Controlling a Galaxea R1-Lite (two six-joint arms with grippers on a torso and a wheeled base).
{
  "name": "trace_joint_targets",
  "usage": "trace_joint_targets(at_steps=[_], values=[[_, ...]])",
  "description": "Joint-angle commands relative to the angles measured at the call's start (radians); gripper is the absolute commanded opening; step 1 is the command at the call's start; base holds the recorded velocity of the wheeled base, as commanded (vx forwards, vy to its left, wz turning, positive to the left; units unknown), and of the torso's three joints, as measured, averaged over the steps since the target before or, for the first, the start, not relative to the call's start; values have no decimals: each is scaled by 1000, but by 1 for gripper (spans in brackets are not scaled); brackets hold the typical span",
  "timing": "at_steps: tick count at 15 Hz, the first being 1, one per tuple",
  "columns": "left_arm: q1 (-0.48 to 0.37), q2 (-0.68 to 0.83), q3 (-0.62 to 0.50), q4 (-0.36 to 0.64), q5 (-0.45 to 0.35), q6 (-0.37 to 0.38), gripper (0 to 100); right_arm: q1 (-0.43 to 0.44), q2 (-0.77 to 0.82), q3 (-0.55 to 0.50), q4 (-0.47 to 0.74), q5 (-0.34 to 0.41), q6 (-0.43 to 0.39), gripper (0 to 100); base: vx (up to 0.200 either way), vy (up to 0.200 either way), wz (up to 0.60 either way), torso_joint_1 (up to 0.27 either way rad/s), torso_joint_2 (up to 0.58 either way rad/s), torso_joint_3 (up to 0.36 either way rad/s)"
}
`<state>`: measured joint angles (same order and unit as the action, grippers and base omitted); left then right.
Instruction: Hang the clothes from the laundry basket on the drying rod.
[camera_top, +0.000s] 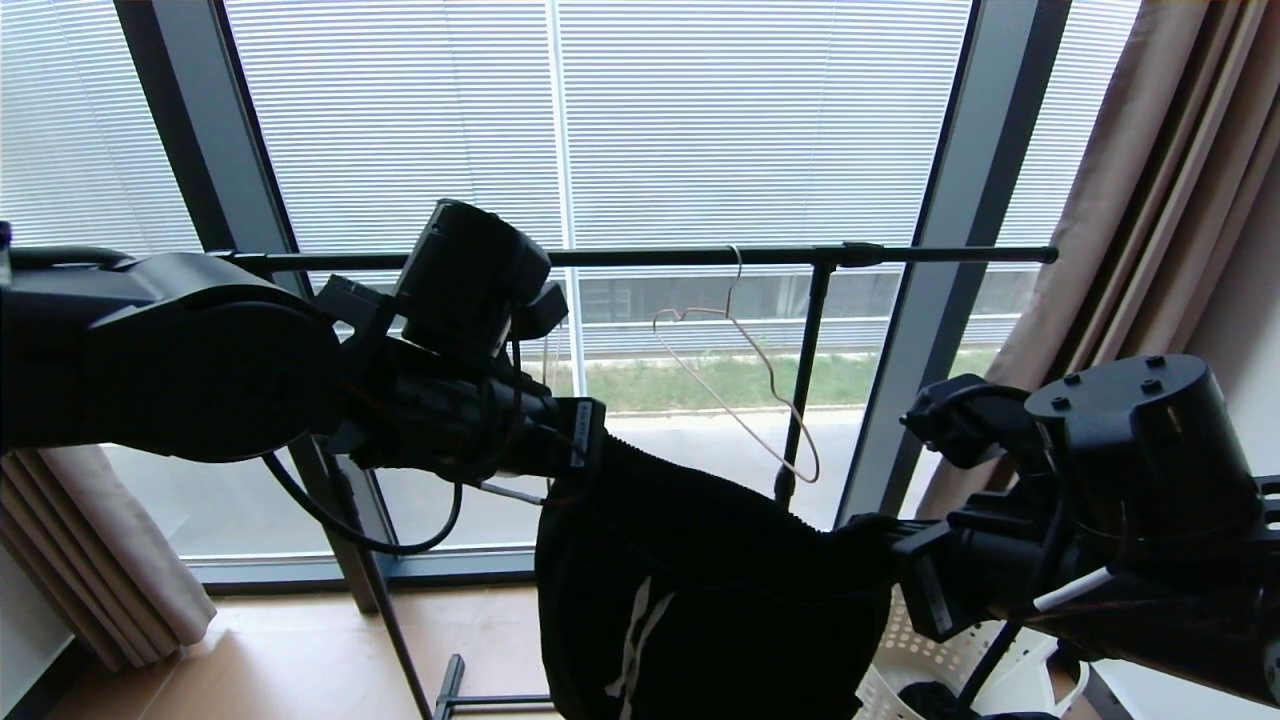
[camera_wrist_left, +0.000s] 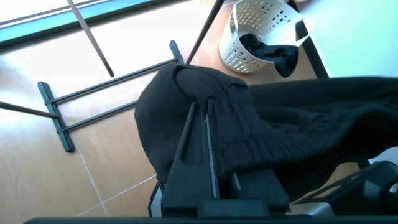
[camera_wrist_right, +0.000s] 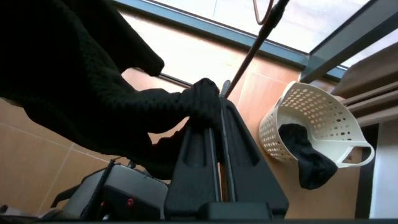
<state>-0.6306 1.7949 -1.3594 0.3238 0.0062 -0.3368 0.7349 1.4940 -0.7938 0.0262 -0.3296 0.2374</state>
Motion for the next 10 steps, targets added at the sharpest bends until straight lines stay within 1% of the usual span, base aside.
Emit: trace_joint_targets(at_steps=[1,3,5,6,7,9,10], values=[[-6,1,-12,1,1,-5,0,11,3,15,5,4,-1,0,0,0,0,0,0,0],[-34,0,-30,3,12,-5,0,15,15,51,-5,9,-53,0,0,0,0,0,0,0],[-58,3,-84,40,32,-5,0,24,32,58,-6,11,-67,0,0,0,0,0,0,0],[-77,6,-144,93,38,-5,0,55,41,64,-22,35,-79,100,0,0,0,0,0,0],[-83,6,-175,116,40,-5,0,57,46,82,-60,63,-102,100,0,0,0,0,0,0],[-86,6,-213,129,54,-5,0,57,61,130,-137,90,-207,100,0,0,0,0,0,0],[-84,6,-216,129,60,-5,0,57,69,140,-161,99,-225,100,0,0,0,0,0,0]])
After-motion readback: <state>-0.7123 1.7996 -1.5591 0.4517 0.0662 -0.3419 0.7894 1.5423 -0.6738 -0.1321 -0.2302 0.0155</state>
